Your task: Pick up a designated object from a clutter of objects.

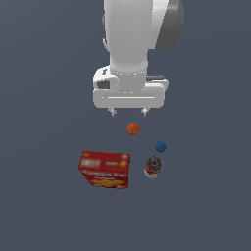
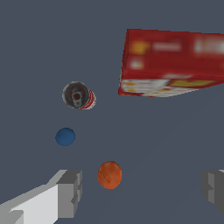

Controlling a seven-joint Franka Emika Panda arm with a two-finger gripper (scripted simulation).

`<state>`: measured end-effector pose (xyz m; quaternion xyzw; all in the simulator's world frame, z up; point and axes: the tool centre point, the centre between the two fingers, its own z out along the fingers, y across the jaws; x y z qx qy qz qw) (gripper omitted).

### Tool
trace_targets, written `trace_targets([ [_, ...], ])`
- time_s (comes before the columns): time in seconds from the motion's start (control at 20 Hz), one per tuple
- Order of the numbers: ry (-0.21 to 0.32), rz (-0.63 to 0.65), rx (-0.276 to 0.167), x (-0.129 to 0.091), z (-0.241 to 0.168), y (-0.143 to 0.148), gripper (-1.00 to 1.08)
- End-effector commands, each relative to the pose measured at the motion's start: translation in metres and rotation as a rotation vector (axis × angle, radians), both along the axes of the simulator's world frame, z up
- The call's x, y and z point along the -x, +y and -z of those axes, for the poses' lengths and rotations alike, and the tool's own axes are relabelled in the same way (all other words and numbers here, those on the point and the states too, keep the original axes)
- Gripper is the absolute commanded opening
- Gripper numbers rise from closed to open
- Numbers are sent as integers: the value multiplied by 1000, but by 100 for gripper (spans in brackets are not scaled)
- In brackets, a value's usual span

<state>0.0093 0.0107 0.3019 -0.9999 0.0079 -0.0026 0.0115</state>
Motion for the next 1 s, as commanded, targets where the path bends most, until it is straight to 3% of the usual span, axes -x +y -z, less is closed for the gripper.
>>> trace_targets([
  [0.0, 1, -6, 4, -6, 7, 5, 100],
  [0.95, 3, -99, 27, -79, 133, 85, 100],
])
